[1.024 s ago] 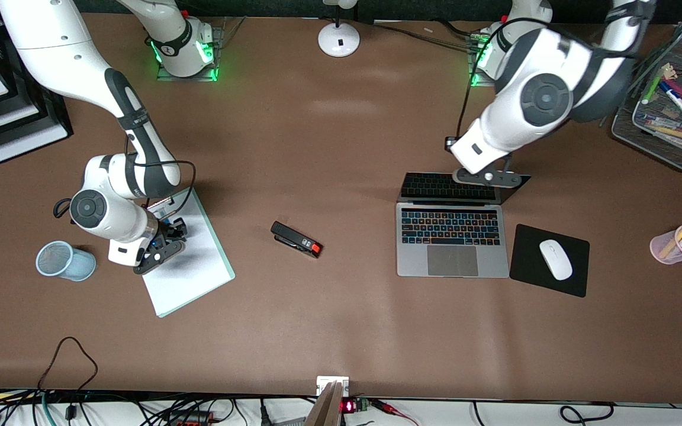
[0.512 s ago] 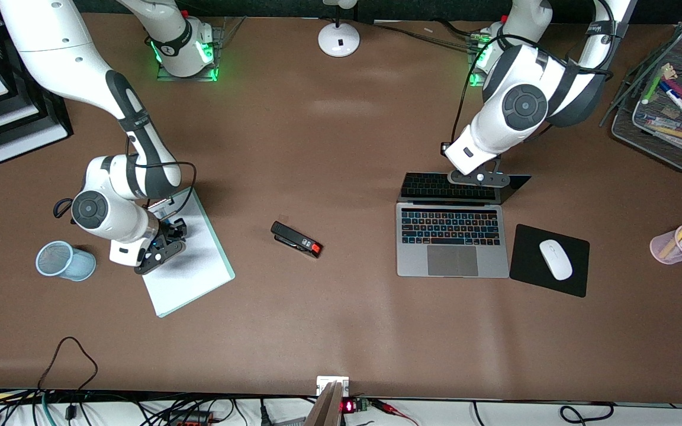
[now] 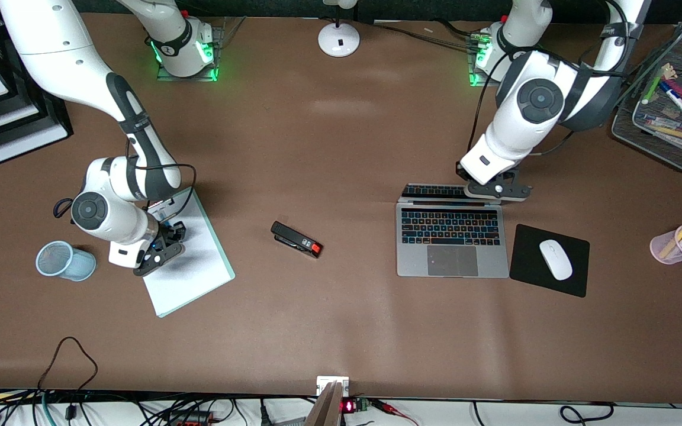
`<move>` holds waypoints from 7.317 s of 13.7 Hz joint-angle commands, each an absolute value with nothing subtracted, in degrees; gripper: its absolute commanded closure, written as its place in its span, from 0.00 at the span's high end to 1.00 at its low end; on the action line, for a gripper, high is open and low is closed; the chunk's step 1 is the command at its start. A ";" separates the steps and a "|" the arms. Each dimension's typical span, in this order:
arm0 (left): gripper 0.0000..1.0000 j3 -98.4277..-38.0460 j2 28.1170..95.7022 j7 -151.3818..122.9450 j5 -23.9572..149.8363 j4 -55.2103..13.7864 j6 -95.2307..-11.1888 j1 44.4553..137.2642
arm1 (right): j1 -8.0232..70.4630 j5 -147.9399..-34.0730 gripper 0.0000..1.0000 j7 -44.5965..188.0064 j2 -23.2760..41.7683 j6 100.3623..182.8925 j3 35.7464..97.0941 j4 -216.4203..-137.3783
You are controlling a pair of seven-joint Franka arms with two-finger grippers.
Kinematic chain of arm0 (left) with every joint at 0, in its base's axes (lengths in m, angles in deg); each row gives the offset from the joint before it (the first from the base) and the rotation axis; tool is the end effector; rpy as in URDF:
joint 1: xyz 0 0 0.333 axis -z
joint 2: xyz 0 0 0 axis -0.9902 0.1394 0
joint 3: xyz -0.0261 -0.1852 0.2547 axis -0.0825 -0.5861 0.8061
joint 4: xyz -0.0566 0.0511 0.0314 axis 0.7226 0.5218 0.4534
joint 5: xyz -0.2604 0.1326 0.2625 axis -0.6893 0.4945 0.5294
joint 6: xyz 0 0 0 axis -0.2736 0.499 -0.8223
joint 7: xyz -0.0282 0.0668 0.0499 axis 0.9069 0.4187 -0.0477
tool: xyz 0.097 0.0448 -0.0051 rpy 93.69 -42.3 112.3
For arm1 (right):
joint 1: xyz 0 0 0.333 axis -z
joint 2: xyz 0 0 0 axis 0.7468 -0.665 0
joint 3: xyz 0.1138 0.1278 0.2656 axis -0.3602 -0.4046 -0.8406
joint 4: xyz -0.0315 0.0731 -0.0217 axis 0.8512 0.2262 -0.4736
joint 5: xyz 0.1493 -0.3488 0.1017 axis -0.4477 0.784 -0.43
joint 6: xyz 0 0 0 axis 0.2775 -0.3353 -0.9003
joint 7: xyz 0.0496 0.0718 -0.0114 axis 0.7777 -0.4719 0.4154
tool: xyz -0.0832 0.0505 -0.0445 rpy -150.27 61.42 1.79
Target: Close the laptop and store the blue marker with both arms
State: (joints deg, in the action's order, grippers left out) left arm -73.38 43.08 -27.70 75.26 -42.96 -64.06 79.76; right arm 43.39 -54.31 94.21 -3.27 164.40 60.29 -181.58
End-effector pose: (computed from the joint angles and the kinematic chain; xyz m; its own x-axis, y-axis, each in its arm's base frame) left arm 0.5212 -0.1969 0.3591 0.9985 -0.0545 -0.0041 -0.0545 -0.9985 -0.0002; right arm 0.6472 0.0631 0.1922 0.8400 0.5423 -0.0168 0.5420 -0.8402 -0.0195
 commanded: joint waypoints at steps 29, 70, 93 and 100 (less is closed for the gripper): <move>0.00 -72.85 78.82 -28.16 88.37 -18.12 -78.52 79.17 | 75.56 -110.14 0.00 184.26 -11.58 128.67 60.27 -152.58; 1.00 -71.20 37.45 -11.56 75.98 -8.61 -18.75 76.54 | 48.41 -59.00 1.00 64.74 16.79 118.11 60.53 -166.90; 1.00 -58.70 31.28 -5.48 73.95 -12.23 -18.22 79.00 | 48.85 -55.30 1.00 62.45 37.37 121.38 60.36 -178.08; 1.00 -58.70 31.28 -5.39 73.95 -12.23 -18.22 79.00 | 48.93 -55.30 1.00 62.19 37.63 117.33 60.62 -175.26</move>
State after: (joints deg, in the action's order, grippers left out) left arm -58.65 31.50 -6.18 75.10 -12.38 -18.18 79.33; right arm 48.83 -56.07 62.67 37.55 118.88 60.68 -176.25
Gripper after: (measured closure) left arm 0.000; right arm 0.000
